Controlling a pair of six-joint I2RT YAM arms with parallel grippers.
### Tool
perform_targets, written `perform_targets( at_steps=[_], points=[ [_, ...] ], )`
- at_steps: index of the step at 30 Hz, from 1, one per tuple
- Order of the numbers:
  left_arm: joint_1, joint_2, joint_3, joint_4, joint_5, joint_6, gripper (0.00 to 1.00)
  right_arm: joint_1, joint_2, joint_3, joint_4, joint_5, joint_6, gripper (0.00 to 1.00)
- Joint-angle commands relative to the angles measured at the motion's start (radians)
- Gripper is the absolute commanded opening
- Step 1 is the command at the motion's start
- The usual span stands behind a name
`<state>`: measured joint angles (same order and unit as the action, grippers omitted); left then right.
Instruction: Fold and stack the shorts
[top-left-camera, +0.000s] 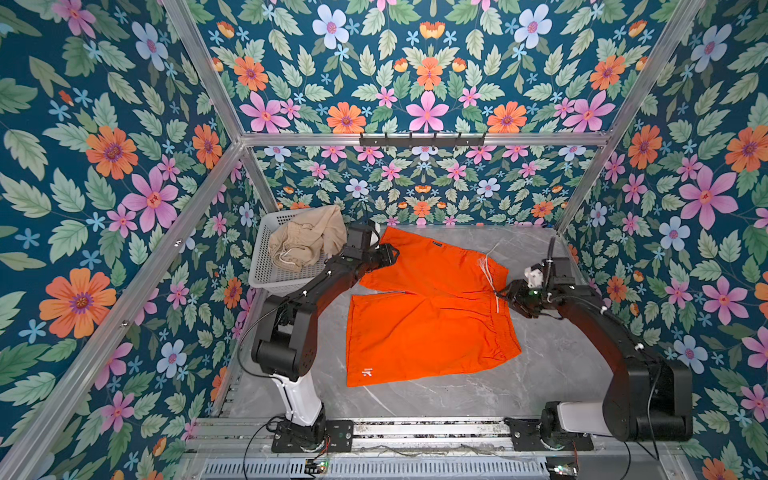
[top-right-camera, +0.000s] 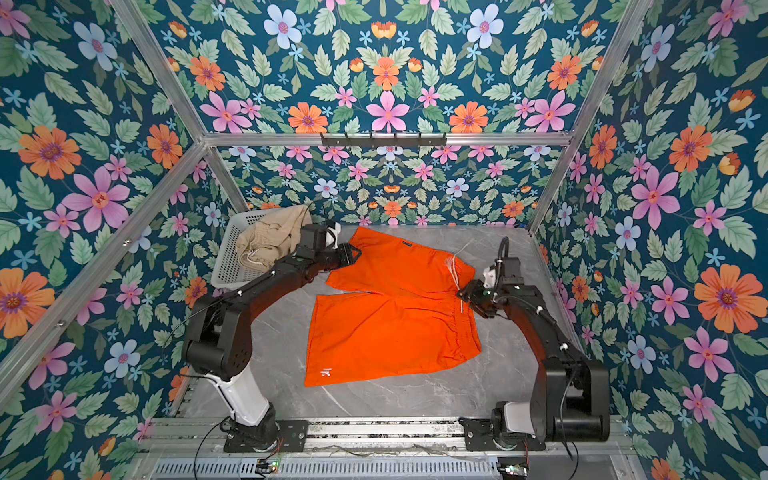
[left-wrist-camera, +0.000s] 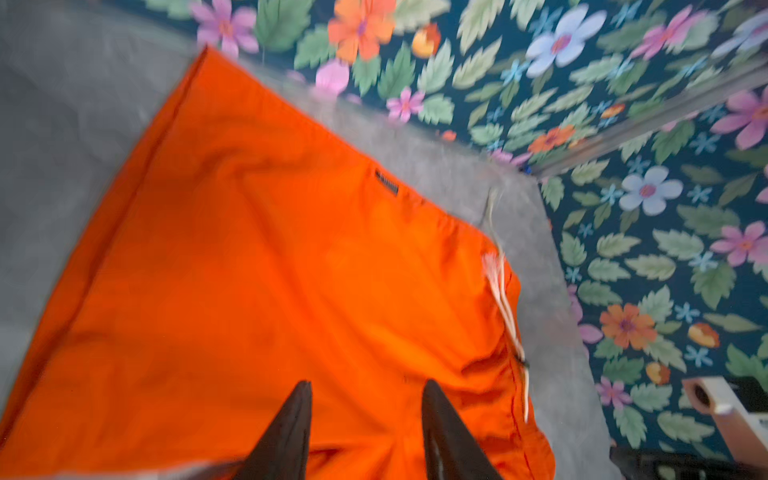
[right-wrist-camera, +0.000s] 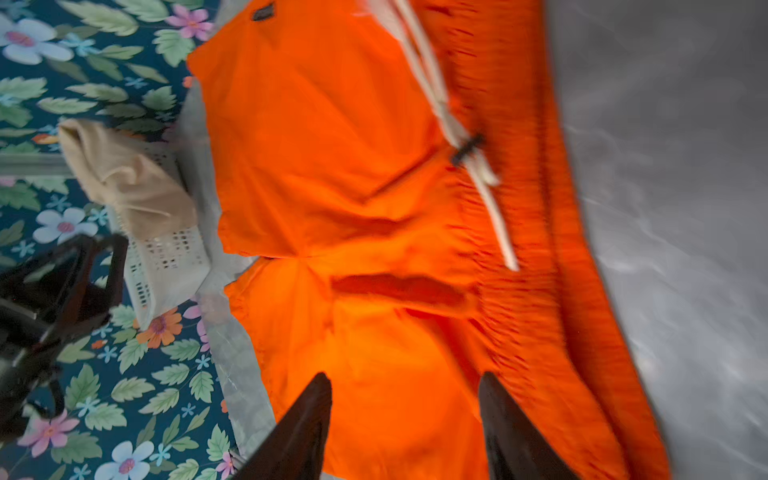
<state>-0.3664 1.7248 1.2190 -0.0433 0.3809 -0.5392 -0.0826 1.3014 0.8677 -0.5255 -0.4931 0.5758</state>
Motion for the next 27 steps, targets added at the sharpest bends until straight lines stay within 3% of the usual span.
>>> perform_targets(
  at_steps=[1, 4, 8, 11, 23, 27],
  points=[
    [-0.033, -0.094, -0.143, -0.035, -0.033, -0.024, 0.46, -0.077, -0.071, -0.085, -0.181, 0.037, -0.007, 0.58],
    [-0.085, -0.167, -0.28, -0.01, -0.054, -0.086, 0.46, -0.085, -0.117, -0.161, -0.209, 0.098, 0.004, 0.58],
    [-0.118, -0.217, -0.399, 0.014, -0.095, -0.136, 0.46, -0.082, -0.127, -0.25, -0.139, 0.017, 0.037, 0.58],
    [-0.12, -0.226, -0.443, 0.011, -0.136, -0.136, 0.46, -0.071, -0.122, -0.263, -0.149, 0.029, 0.029, 0.58],
    [-0.12, -0.121, -0.423, 0.016, -0.165, -0.094, 0.46, -0.062, -0.02, -0.317, 0.018, -0.057, -0.005, 0.56],
    [-0.12, -0.089, -0.394, -0.004, -0.182, -0.072, 0.46, -0.059, 0.02, -0.317, 0.049, -0.011, -0.011, 0.48]
  ],
)
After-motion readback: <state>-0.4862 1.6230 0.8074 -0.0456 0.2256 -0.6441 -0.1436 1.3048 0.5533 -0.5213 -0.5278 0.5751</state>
